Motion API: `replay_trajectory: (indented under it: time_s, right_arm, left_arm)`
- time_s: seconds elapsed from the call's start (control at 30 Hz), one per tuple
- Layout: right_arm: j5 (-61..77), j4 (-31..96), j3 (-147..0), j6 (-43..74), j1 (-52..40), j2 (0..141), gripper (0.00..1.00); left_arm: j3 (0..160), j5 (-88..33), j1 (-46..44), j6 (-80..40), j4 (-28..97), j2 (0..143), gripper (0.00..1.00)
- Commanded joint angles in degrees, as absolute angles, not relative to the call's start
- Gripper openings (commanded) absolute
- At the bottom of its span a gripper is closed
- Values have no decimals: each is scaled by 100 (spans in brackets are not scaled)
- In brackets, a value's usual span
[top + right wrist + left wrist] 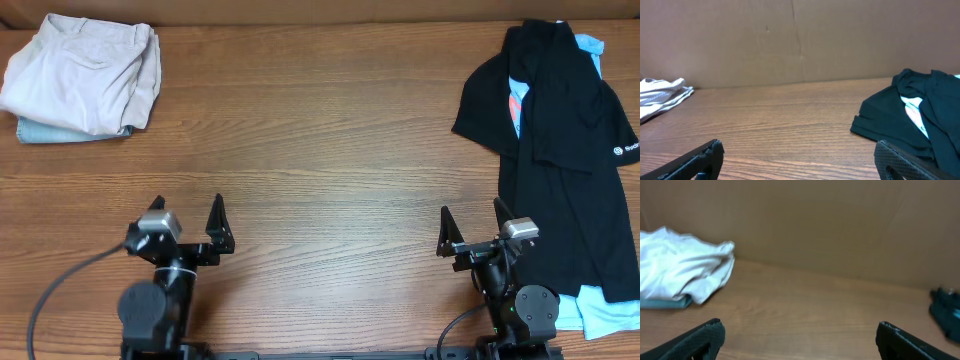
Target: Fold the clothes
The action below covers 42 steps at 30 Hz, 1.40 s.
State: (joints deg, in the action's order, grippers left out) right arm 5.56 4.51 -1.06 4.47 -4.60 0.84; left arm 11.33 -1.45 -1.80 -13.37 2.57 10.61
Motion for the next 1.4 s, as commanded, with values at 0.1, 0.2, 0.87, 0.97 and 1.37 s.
replay_trajectory:
  time_s: [0.1, 0.2, 0.87, 0.97, 1.37]
  right_arm:
    - [517, 423, -45, 447, -491, 16, 100]
    - [517, 423, -45, 447, -493, 16, 100]
    - [517, 421, -45, 447, -491, 16, 100]
    - [517, 423, -45, 447, -491, 16, 100]
    - [517, 423, -45, 447, -493, 16, 100]
  left_arm:
    - [21, -86, -204, -1997, -370, 183, 100]
    - [27, 27, -200, -2016, 49, 14, 100]
    - [30, 25, -143, -1481, 445, 25, 100]
    - [30, 25, -143, -1481, 445, 25, 100]
    - [30, 25, -143, -1481, 445, 25, 100]
